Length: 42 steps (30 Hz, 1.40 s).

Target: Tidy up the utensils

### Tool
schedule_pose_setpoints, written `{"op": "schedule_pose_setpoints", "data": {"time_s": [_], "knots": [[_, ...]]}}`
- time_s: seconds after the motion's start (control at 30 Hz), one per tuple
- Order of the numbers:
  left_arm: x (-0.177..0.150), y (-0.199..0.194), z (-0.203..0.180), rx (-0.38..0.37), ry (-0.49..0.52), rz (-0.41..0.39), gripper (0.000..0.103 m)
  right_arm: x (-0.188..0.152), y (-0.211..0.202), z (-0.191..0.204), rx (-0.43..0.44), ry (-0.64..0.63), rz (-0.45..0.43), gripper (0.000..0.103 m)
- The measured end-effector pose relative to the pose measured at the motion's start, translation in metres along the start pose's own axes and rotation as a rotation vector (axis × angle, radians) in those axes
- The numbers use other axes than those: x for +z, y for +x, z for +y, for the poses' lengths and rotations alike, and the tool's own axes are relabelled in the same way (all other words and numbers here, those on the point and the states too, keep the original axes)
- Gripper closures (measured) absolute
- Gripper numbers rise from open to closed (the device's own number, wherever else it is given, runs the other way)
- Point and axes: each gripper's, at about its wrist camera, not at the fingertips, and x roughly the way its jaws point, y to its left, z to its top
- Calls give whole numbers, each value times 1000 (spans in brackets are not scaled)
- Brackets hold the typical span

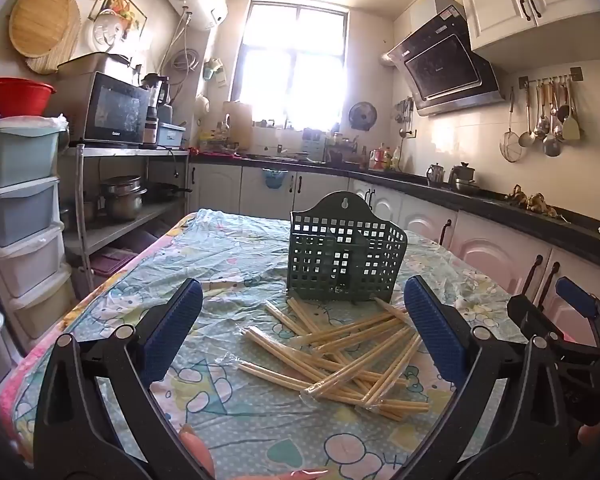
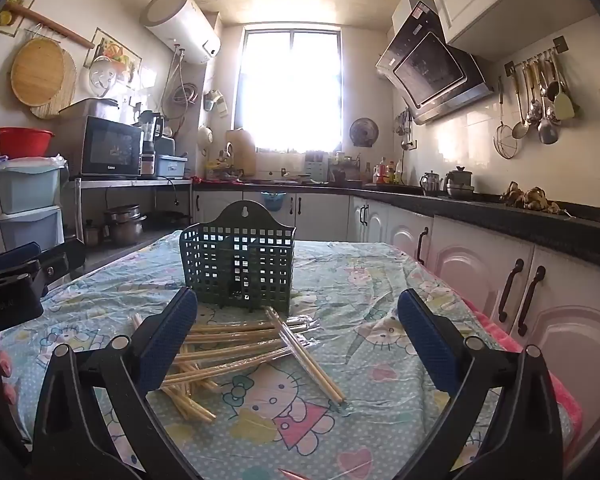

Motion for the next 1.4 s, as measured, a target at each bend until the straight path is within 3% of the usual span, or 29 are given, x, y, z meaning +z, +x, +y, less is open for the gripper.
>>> {"op": "schedule_pose_setpoints", "data": {"time_s": [1.4], "knots": [[4, -1, 3, 6, 3, 14, 10, -1, 2, -5, 16, 10, 18, 6]]}}
